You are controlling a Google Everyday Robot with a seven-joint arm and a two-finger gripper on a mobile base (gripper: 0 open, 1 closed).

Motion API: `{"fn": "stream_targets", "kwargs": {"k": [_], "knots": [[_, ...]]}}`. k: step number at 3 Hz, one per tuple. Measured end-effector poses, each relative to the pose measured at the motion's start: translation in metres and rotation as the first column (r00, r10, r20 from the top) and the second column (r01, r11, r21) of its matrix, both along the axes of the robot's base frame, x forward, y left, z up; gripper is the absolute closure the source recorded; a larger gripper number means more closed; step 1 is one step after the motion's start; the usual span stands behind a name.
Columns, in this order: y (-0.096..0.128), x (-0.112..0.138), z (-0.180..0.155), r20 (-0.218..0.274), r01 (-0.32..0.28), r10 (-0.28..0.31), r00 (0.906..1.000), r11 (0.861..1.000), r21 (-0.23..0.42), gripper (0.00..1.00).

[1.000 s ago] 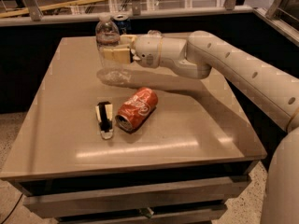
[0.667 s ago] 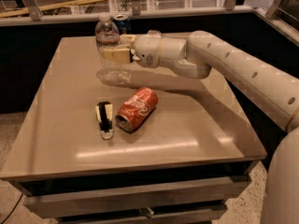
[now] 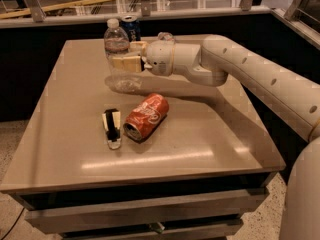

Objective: Pick blue plastic bottle from top drawer and place on counter

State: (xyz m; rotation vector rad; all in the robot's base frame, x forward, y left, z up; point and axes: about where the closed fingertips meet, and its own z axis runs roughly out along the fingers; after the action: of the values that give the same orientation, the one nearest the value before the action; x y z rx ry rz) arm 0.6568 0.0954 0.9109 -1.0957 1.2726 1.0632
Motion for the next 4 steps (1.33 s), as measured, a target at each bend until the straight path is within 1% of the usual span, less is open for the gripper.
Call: {"fn": "stream_targets", "kwargs": {"k": [1,2,3,4], "knots": [[0.0,0.0,0.0,0.0,0.0,0.0,1.0,1.0,0.0,1.0],[0.0072,-0.0038,-0.0089,-0.006,-0.005,0.005,1.0,1.0,0.025,1.0],[0.0073,-0.0039,-0.0089,-0.006,-0.005,0.005,1.0,1.0,0.025,1.0],[0.0073,-0.0039,-0.0089,-0.006,-0.005,0.005,1.0,1.0,0.025,0.82]]}}
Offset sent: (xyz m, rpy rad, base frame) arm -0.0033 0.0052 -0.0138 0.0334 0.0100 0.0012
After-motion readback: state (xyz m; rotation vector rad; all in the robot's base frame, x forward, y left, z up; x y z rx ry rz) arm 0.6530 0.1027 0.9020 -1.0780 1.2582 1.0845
